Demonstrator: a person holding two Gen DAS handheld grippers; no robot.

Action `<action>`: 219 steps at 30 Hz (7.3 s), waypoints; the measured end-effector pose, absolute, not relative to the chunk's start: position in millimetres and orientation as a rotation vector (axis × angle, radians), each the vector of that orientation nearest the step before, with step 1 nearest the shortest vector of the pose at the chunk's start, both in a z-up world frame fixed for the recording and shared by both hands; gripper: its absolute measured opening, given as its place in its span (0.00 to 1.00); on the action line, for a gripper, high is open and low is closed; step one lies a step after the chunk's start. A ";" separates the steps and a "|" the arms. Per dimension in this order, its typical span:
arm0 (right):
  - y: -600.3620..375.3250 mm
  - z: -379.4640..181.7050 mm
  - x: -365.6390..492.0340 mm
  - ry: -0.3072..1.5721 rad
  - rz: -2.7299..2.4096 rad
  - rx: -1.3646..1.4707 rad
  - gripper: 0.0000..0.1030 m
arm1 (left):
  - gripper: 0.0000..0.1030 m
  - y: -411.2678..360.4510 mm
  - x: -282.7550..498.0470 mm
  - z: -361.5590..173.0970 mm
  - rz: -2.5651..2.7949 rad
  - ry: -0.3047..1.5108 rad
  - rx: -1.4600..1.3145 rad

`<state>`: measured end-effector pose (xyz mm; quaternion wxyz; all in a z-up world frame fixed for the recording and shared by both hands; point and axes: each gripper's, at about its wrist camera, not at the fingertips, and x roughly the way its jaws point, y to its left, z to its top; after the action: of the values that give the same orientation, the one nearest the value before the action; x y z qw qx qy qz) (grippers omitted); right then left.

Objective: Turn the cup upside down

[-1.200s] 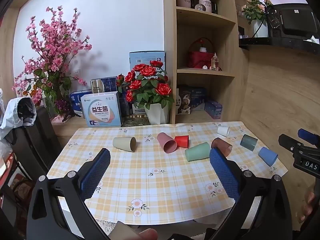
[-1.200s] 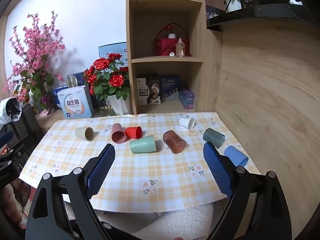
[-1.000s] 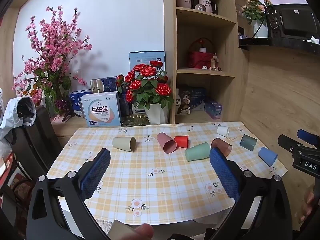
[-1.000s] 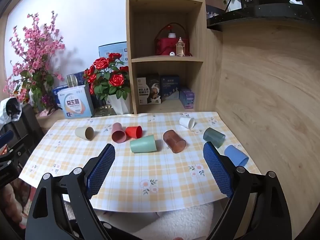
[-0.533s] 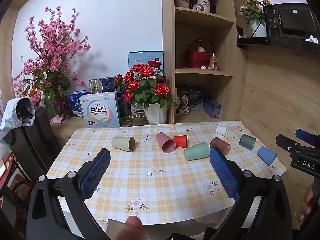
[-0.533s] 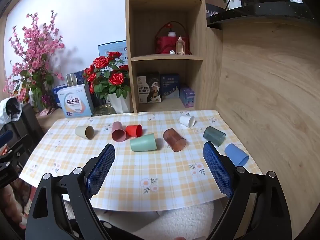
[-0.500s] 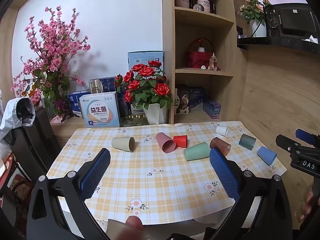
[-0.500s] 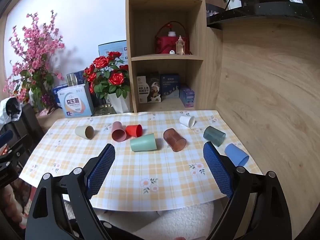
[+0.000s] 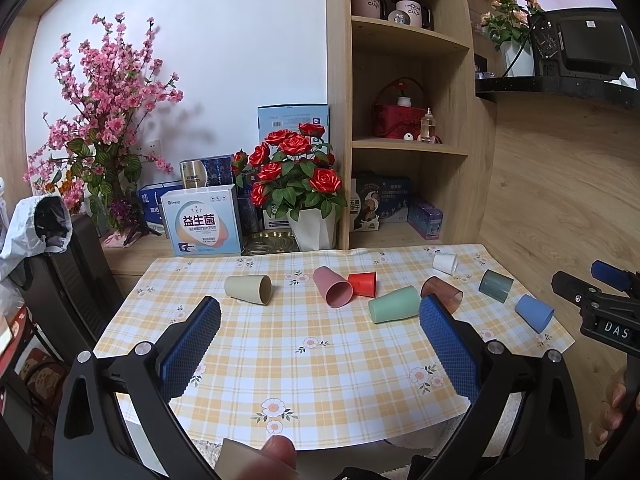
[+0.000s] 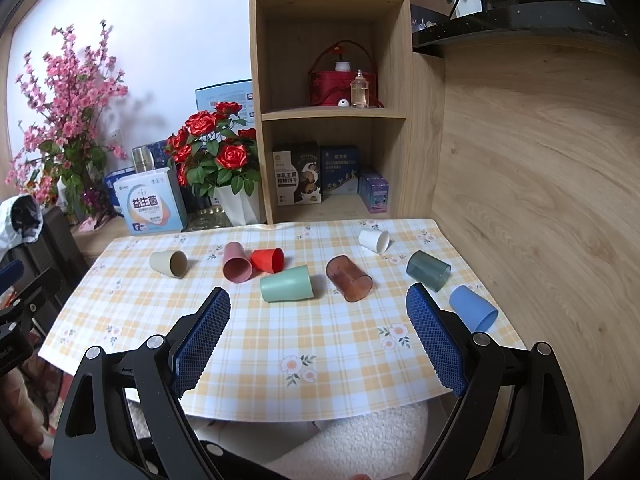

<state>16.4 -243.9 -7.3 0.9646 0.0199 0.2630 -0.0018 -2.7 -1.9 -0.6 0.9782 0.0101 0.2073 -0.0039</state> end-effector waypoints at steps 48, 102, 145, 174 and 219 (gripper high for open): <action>-246.3 -7.0 14.0 0.539 -0.011 0.053 0.84 | 0.94 0.7 -3.2 -1.6 -0.014 0.422 0.024; -350.9 -133.9 344.4 0.971 0.145 -0.246 0.84 | 0.94 88.5 206.4 -111.7 0.078 0.699 -0.112; -382.6 -244.5 536.2 1.393 -0.047 -0.204 0.53 | 0.94 136.0 240.2 -162.8 0.151 0.783 -0.242; -199.6 -212.7 290.7 1.275 0.212 0.260 0.53 | 0.94 140.5 195.5 -169.6 0.088 0.805 -0.218; -59.2 -269.8 243.9 1.333 0.359 0.224 0.55 | 0.94 160.9 175.1 -201.4 0.122 0.921 -0.230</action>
<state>243.9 -59.2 -269.8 0.7654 0.1029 0.6134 0.1653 175.1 160.9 -201.4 0.8876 -0.1105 0.4432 0.0586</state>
